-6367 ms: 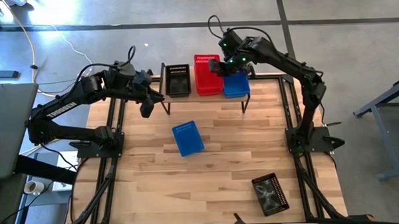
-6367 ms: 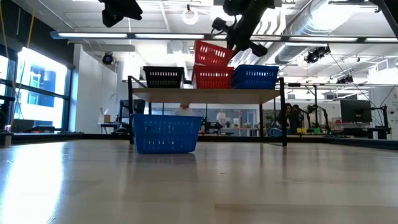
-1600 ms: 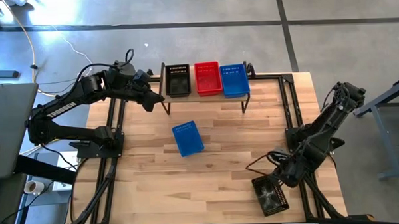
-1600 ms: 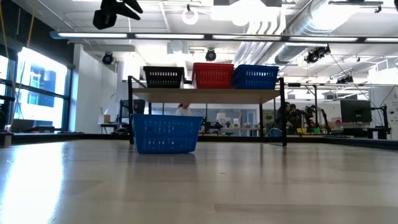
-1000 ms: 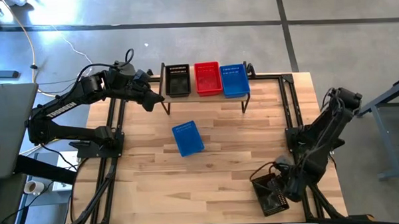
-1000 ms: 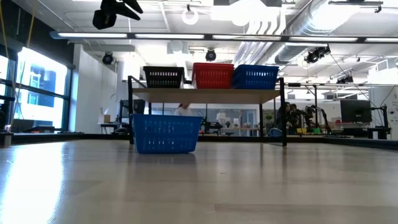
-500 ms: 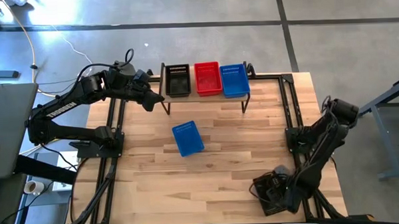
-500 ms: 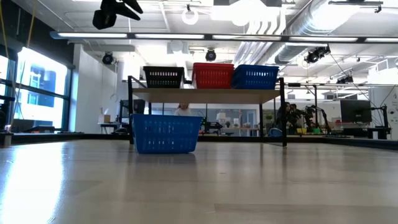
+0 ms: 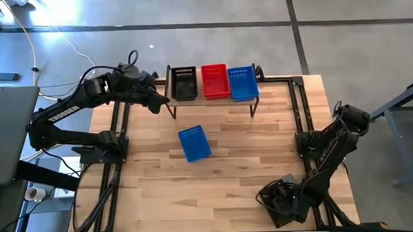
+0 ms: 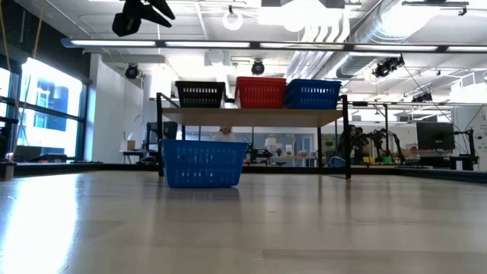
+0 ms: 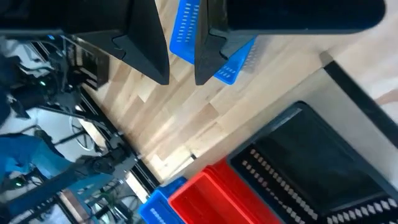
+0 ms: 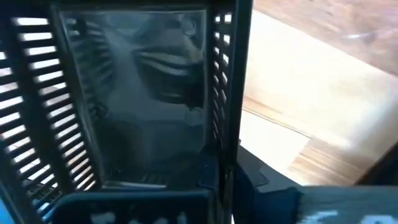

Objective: Stack baskets on shelf by color
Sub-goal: Stack the black bin on top of the stacked black bins on the shelf

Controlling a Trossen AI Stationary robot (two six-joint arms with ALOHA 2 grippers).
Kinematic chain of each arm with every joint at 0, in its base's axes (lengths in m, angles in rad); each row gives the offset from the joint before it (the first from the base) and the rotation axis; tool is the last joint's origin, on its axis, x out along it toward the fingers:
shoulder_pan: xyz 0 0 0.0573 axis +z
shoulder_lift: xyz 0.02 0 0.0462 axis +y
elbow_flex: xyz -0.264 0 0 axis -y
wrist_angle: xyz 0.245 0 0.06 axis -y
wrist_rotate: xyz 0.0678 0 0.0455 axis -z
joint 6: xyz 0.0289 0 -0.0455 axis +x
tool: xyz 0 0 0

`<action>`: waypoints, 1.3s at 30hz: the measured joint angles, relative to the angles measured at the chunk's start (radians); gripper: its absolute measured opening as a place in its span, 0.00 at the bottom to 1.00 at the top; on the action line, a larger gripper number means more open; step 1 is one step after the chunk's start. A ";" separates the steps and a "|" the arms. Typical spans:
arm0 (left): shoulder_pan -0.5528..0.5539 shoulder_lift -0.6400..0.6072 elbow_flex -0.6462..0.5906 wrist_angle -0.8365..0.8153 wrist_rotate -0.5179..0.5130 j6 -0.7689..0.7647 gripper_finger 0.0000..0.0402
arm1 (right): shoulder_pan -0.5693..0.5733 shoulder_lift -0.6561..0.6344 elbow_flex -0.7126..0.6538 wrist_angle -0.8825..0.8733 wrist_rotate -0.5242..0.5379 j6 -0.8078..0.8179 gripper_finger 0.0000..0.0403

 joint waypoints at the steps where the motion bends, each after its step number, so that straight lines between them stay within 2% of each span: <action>1: 0.000 0.000 0.000 0.000 -0.012 0.000 0.17 | -0.005 0.000 0.001 0.004 0.006 0.003 0.01; 7: 0.000 0.000 0.000 0.000 -0.017 0.000 0.17 | -0.065 0.000 0.088 -0.038 0.107 -0.014 0.00; 14: 0.000 0.000 0.000 0.000 -0.003 -0.018 0.17 | -0.164 0.000 0.224 -0.203 0.204 -0.108 0.00; 19: 0.000 0.000 0.000 0.000 0.000 0.064 0.17 | -0.226 0.000 0.292 -0.255 0.289 -0.187 0.00; 27: 0.000 0.000 0.000 0.000 0.076 0.142 0.18 | -0.344 0.000 0.385 -0.300 0.386 -0.360 0.00; 39: 0.000 0.048 0.000 -0.001 0.078 0.191 0.34 | -0.555 0.000 0.503 -0.299 0.533 -0.710 0.00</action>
